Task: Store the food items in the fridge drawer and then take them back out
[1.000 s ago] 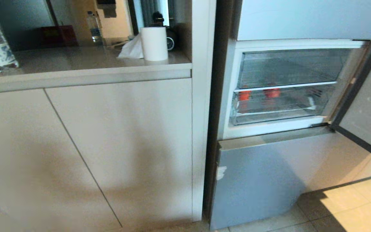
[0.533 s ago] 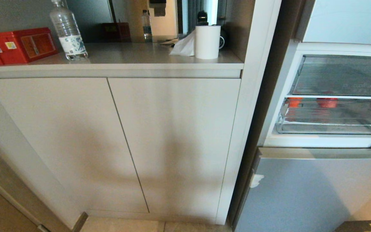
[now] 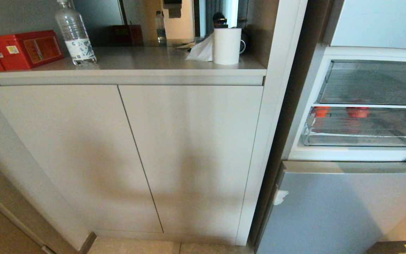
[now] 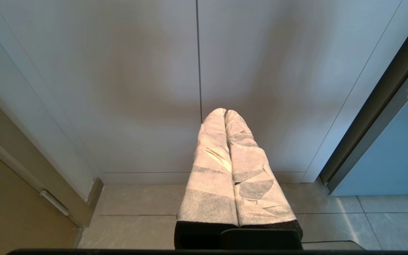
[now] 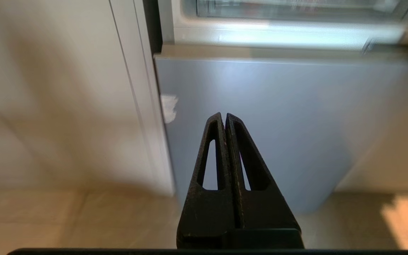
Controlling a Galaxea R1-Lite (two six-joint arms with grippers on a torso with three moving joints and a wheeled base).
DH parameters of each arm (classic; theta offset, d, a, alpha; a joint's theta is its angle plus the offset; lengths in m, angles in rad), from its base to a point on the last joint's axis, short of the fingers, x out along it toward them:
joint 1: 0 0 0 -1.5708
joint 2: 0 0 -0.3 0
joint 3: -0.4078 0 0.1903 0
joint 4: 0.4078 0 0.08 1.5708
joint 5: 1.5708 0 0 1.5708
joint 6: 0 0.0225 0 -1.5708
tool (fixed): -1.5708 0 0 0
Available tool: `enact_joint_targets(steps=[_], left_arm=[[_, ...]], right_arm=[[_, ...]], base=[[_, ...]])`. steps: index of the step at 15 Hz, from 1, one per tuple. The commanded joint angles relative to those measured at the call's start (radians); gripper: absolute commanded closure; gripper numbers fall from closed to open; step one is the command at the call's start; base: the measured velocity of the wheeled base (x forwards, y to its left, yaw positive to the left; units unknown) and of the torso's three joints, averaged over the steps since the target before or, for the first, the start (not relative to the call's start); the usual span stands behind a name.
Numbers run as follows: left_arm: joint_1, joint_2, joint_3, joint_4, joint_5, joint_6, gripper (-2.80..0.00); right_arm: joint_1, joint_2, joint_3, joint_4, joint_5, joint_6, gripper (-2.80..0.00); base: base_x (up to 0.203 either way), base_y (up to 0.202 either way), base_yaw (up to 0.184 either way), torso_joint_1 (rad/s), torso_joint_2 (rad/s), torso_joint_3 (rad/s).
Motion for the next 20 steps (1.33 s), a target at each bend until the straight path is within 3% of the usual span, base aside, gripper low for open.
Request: enact_joint_targets(steps=[1, 3, 7, 12, 16, 17, 20], left_arm=[[0.000, 0.000, 0.001, 0.002, 0.001, 0.000, 0.00], [0.000, 0.000, 0.001, 0.000, 0.001, 0.000, 0.00], [0.000, 0.000, 0.001, 0.000, 0.001, 0.000, 0.00], [0.000, 0.000, -0.001, 0.000, 0.001, 0.000, 0.00], [0.000, 0.000, 0.001, 0.000, 0.001, 0.000, 0.00], [0.000, 0.000, 0.001, 0.000, 0.001, 0.000, 0.00], [0.000, 0.000, -0.001, 0.000, 0.001, 0.000, 0.00]], right_arm=[[0.001, 0.346, -0.103, -0.014, 0.006, 0.059, 0.00], [0.001, 0.610, -0.172, -0.082, 0.019, 0.134, 0.00], [0.002, 0.930, -0.219, -0.378, 0.038, 0.233, 0.00], [0.002, 1.047, -0.232, -0.483, 0.042, 0.242, 0.00], [0.000, 1.260, -0.237, -0.714, 0.036, 0.231, 0.00], [0.000, 1.300, -0.237, -0.781, 0.034, 0.231, -2.80], [0.000, 1.393, -0.236, -0.970, 0.035, 0.220, -2.80]], base=[[0.000, 0.000, 0.000, 0.000, 0.00, 0.000], [0.000, 0.000, 0.000, 0.000, 0.00, 0.000], [0.000, 0.000, 0.000, 0.000, 0.00, 0.000], [0.000, 0.000, 0.000, 0.000, 0.00, 0.000], [0.000, 0.000, 0.000, 0.000, 0.00, 0.000], [0.000, 0.000, 0.000, 0.000, 0.00, 0.000], [0.000, 0.000, 0.000, 0.000, 0.00, 0.000]])
